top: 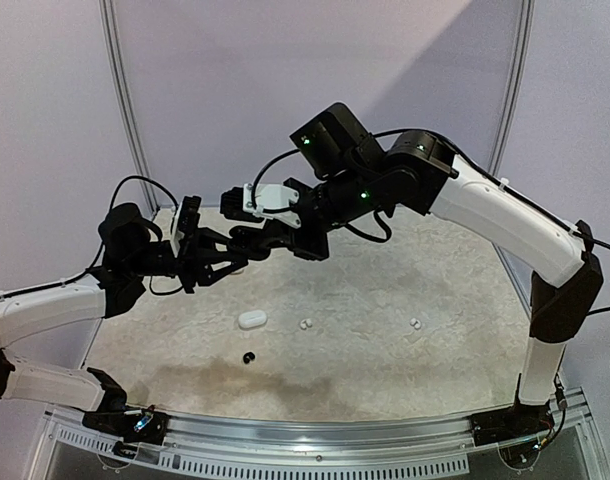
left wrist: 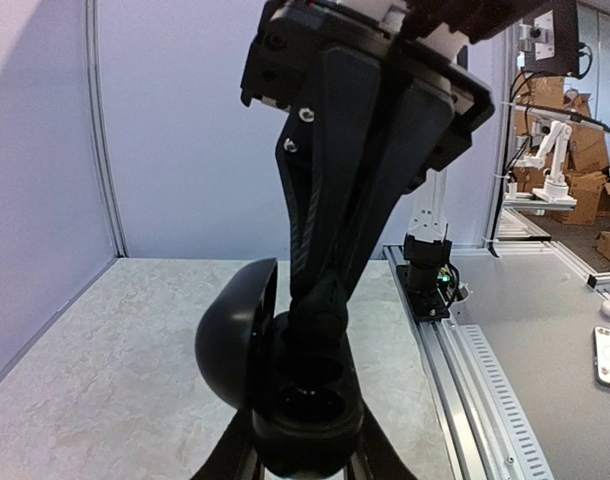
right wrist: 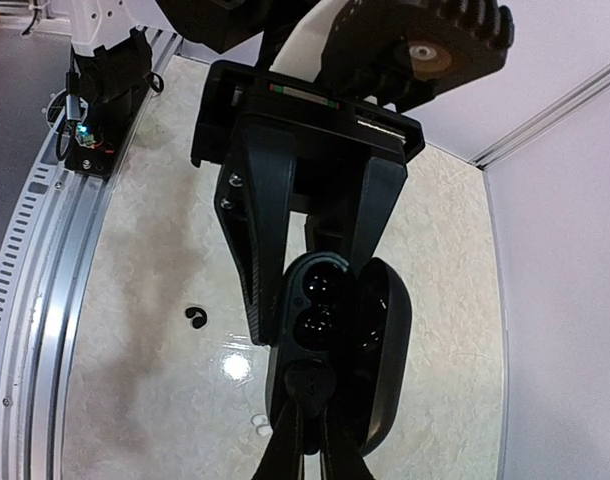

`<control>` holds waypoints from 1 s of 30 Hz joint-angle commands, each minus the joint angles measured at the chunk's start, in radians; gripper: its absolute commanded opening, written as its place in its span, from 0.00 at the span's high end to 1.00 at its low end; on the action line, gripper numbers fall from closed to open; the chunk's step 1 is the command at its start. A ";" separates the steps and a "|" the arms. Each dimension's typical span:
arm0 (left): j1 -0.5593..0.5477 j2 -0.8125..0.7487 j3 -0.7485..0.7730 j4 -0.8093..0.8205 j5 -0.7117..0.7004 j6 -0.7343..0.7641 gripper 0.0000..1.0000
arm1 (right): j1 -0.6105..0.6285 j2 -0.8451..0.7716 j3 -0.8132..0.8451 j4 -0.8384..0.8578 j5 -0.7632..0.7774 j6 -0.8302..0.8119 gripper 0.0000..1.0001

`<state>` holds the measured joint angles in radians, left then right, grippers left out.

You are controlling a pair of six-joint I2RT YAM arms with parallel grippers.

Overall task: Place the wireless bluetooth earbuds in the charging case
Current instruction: Insert the right earbud into the right side groove of the charging case.

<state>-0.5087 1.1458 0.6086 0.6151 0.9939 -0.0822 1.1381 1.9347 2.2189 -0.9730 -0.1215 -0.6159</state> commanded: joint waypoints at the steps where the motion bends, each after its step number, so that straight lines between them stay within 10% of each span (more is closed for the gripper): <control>1: -0.004 -0.001 0.016 0.029 -0.004 0.007 1.00 | 0.007 0.026 0.022 -0.044 0.031 -0.025 1.00; 30: -0.003 -0.008 -0.001 0.077 -0.015 -0.022 1.00 | 0.009 0.050 0.025 0.007 0.178 -0.009 0.76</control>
<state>-0.5083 1.1458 0.6079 0.6224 0.9535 -0.0956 1.1454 1.9522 2.2326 -0.9596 0.0093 -0.6334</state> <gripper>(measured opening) 0.246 0.237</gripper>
